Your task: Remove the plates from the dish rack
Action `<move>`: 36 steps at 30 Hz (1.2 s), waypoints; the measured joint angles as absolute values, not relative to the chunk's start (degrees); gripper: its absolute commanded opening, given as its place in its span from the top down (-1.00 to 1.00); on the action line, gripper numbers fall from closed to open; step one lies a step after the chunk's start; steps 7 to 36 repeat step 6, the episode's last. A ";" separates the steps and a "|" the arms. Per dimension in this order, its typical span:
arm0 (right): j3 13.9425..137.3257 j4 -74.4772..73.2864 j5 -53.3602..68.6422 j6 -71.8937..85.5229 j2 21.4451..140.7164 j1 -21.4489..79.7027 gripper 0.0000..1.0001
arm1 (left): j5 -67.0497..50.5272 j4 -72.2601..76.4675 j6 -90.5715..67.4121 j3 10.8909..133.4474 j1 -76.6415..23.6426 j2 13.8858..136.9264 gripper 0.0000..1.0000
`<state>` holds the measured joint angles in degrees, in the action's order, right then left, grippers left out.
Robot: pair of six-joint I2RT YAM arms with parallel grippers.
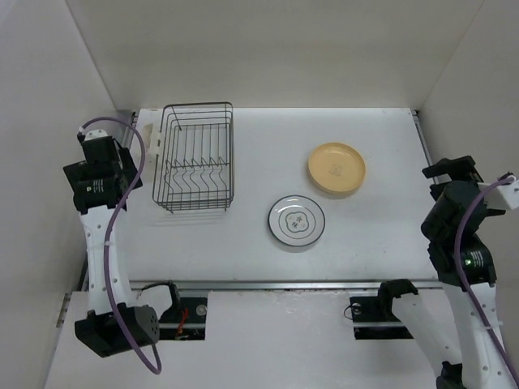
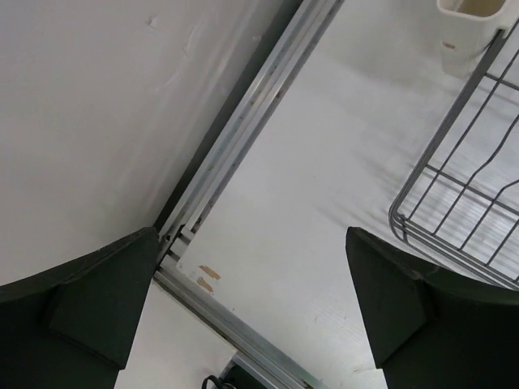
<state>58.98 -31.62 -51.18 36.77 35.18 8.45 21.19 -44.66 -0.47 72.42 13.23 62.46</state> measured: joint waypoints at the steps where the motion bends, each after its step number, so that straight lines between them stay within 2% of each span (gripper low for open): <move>1: 58.96 -31.64 -51.11 36.64 34.76 8.45 -1.00 | 20.99 -44.60 -0.47 72.42 13.23 61.69 -1.00; 36: 58.63 -32.32 -49.78 36.23 33.28 8.45 -1.00 | 19.07 -44.31 -0.47 71.99 13.23 61.10 -1.00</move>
